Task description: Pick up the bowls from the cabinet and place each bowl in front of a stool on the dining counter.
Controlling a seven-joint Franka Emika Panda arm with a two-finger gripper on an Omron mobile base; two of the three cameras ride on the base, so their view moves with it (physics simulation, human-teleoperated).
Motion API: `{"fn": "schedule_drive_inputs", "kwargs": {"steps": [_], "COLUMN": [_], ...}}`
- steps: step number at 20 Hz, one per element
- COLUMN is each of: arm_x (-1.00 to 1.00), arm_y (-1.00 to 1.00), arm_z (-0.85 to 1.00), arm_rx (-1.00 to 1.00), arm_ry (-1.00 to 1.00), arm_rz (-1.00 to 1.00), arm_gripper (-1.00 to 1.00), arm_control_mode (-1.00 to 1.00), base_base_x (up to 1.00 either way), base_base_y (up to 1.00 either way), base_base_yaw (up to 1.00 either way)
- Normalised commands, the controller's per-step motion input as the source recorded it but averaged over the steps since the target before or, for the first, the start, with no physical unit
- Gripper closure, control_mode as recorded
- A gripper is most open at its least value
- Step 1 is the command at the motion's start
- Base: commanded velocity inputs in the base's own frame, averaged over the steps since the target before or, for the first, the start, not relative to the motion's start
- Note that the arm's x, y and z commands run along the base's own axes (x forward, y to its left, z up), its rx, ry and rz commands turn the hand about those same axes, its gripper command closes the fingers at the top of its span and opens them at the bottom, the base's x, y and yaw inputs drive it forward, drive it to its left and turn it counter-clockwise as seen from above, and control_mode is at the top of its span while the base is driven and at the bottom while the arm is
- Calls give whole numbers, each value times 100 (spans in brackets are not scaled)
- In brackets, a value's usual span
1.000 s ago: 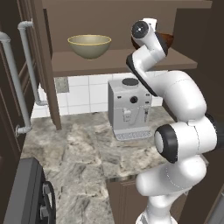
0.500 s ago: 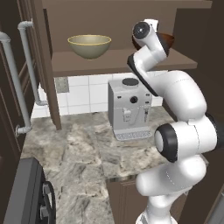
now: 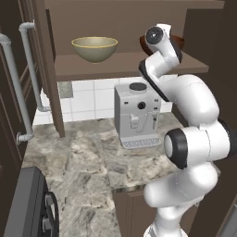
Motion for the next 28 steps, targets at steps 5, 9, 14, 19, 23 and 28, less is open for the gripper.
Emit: {"fn": "schedule_drive_inputs", "kwargs": {"steps": [5, 9, 14, 19, 23, 28], "arm_x": [19, 14, 9, 0, -4, -20], "arm_y": [-14, 0, 0, 12, 28, 40], "arm_z": [-14, -8, -8, -3, 0, 0], "arm_rx": [7, 2, 1, 0, -1, -7], "arm_ry": [0, 0, 0, 0, -1, 0], "arm_rz": [5, 3, 0, 0, 0, 0], "arm_gripper": [-100, 100, 100, 100, 100, 100], "arm_control_mode": [-100, -100, -100, -100, -100, -100], "base_base_x": [0, 0, 0, 0, 0, 0], "base_base_y": [0, 0, 0, 0, 0, 0], "base_base_yaw": [0, 0, 0, 0, 0, 0]}}
